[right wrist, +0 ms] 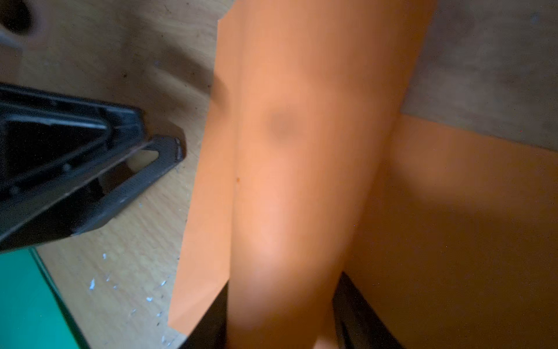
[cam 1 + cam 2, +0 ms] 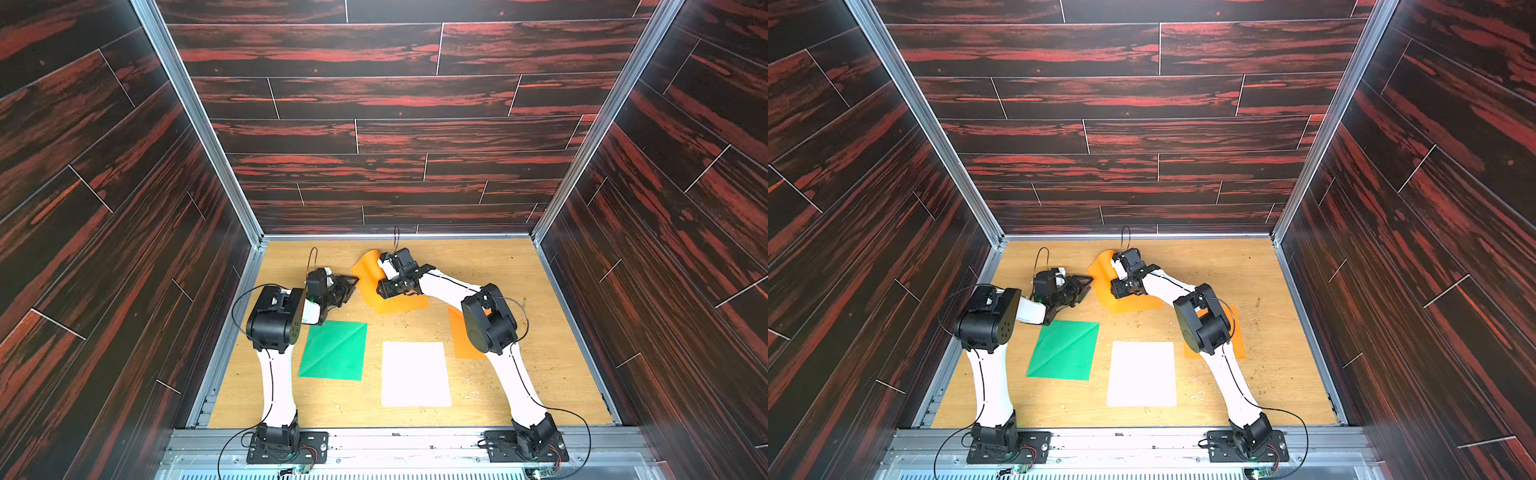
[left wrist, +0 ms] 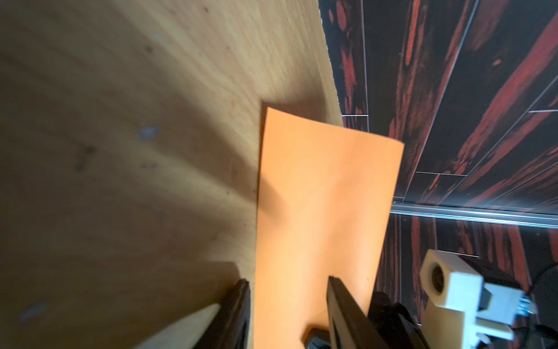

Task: Sort the scattered colored papers by color
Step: Pick up the colored paper from the center of the board.

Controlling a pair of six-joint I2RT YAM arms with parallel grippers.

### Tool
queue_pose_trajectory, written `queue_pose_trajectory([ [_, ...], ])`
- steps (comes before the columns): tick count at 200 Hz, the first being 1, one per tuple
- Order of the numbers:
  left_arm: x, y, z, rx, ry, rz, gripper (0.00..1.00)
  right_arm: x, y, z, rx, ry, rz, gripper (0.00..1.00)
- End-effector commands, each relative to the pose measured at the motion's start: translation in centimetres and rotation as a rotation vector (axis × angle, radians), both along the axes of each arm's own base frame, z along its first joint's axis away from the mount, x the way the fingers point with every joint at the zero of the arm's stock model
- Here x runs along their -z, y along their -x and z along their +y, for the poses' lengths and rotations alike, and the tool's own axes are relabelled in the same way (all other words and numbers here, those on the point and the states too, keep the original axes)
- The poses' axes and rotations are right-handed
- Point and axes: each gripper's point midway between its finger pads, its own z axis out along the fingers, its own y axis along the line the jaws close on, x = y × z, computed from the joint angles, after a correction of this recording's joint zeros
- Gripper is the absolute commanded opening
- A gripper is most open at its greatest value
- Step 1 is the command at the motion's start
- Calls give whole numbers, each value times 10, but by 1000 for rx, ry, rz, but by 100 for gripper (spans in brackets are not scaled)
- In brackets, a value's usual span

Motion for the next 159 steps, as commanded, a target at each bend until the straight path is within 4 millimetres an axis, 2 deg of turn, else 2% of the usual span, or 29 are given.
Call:
queue_pose_trajectory([
  [1, -34, -6, 2, -9, 68, -133, 46, 6, 20, -2, -15, 4, 77, 51],
  [39, -33, -3, -1, 4, 103, -154, 47, -19, 24, 7, -38, -70, 73, 52],
  [76, -32, 1, 0, 8, 59, -153, 47, -51, 27, 15, -61, -141, 53, 53],
  [102, -32, 6, 5, -5, 14, -149, 47, -66, 26, 17, -62, -163, 35, 53],
  [129, -29, 10, 7, -7, -12, -144, 47, -71, 29, 21, -80, -189, 41, 53],
  [159, -38, 14, 11, -31, -6, -184, 47, -63, 29, 20, -77, -181, 58, 52],
])
